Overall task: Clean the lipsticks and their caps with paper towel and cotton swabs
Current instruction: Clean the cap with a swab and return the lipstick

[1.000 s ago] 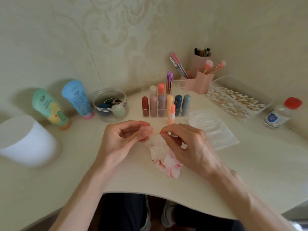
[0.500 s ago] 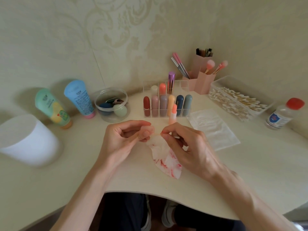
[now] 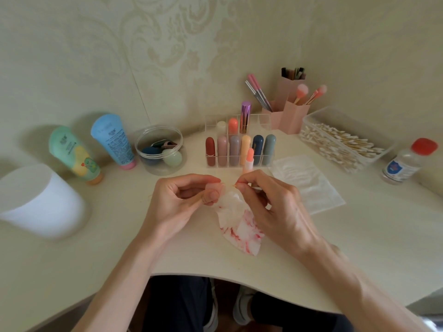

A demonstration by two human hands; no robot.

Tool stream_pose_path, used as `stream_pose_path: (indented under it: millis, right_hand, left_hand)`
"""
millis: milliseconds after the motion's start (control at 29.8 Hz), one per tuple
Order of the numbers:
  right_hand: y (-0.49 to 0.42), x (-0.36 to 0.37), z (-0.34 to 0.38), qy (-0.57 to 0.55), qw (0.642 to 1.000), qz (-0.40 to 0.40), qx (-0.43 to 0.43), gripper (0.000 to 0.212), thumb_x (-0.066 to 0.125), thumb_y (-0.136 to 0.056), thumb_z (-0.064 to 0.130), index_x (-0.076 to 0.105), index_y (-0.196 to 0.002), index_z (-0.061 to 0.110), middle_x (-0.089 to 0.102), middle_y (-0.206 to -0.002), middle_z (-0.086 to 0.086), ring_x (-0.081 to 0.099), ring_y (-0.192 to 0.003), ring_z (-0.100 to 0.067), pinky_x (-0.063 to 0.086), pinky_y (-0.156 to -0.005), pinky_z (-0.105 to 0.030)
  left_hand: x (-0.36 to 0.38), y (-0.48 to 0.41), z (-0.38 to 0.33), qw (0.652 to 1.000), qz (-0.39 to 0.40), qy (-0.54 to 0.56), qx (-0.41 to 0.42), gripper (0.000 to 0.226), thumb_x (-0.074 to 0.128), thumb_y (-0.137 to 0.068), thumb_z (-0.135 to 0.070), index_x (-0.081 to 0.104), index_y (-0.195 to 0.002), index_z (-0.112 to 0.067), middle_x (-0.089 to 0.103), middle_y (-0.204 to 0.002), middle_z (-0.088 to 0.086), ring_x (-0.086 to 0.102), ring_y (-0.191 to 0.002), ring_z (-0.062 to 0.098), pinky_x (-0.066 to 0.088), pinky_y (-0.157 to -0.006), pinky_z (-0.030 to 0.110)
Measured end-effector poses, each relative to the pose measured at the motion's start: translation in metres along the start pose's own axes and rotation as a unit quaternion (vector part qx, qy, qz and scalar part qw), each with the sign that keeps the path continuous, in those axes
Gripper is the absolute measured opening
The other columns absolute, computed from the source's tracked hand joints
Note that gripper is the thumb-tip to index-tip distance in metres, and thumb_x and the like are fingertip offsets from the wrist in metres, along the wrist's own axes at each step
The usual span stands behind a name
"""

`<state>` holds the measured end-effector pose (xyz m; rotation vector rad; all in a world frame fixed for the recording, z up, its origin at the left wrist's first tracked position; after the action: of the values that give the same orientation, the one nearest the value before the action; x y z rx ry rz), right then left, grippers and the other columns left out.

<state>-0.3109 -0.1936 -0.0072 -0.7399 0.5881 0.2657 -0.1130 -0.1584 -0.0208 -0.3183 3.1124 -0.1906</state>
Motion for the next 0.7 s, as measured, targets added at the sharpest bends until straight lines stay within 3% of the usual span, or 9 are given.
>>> stream_pose_path:
  millis: [335,570,704]
  right_hand:
    - [-0.0005,0.0005,0.0000,0.017,1.000,0.003,0.010,0.013,0.060,-0.108,0.025,0.068,-0.104,0.016,0.056,-0.066,0.011,0.053,-0.055,-0.013,0.047,-0.050,-0.038]
    - [0.0003,0.0045,0.0003,-0.003,0.999,0.034,0.032,0.010,0.062,-0.106,0.021,0.068,-0.102,0.015,0.046,-0.058,0.024,0.051,-0.050,-0.005,0.031,-0.053,-0.013]
    - [-0.0001,0.0047,0.0028,-0.017,0.998,0.046,0.026,0.011,0.062,-0.105,0.018,0.070,-0.102,0.012,0.047,-0.060,0.024,0.051,-0.050,-0.004,0.032,-0.054,-0.009]
  left_hand:
    - [-0.0011,-0.0001,-0.0018,1.000,-0.001,-0.004,-0.003,0.031,0.082,-0.069,-0.016,0.079,-0.099,-0.007,0.081,-0.087,0.006,0.076,-0.073,0.014,0.058,-0.072,0.019]
    - [-0.0007,0.0011,-0.0063,1.000,-0.019,0.008,0.007,0.026,0.080,-0.071,-0.013,0.077,-0.097,-0.009,0.081,-0.086,0.004,0.075,-0.069,0.013,0.058,-0.071,0.018]
    - [-0.0014,0.0020,-0.0063,1.000,-0.026,0.011,0.006,0.025,0.079,-0.072,-0.014,0.077,-0.097,-0.009,0.081,-0.084,0.003,0.074,-0.068,0.014,0.058,-0.071,0.019]
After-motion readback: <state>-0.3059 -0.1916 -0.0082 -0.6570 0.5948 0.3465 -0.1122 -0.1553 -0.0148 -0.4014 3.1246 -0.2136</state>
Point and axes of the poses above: each hand's wrist, its own y-axis away from the middle knuckle, its own x-axis out of the palm, z = x × y, the point moved 5 cm from there along -y, towards the middle knuckle
